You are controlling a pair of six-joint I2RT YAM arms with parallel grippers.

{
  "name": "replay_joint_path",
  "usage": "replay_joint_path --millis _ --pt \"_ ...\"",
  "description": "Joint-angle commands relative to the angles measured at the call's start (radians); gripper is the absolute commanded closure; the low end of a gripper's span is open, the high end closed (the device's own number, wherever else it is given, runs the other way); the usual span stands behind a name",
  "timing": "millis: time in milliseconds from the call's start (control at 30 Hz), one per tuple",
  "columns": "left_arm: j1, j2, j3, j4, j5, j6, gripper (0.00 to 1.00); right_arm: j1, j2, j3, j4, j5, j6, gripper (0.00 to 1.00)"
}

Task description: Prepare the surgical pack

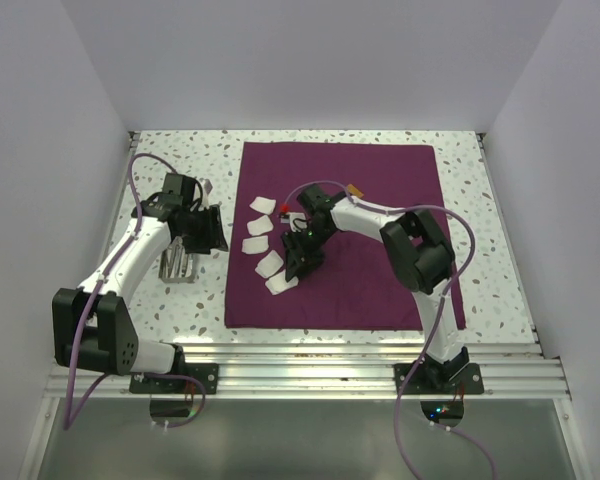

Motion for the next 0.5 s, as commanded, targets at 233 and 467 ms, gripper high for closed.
replay_joint_path --millis 233,467 --pt "-0.002 -0.020 0.024 0.024 0.019 0.020 0.47 0.021 0.030 0.048 0.046 -0.047 0.028 0.65" --pt "0.000 -0.024 0.021 0.025 0.025 0.020 0.46 0.022 0.024 0.051 0.031 -0.014 0.034 0.80"
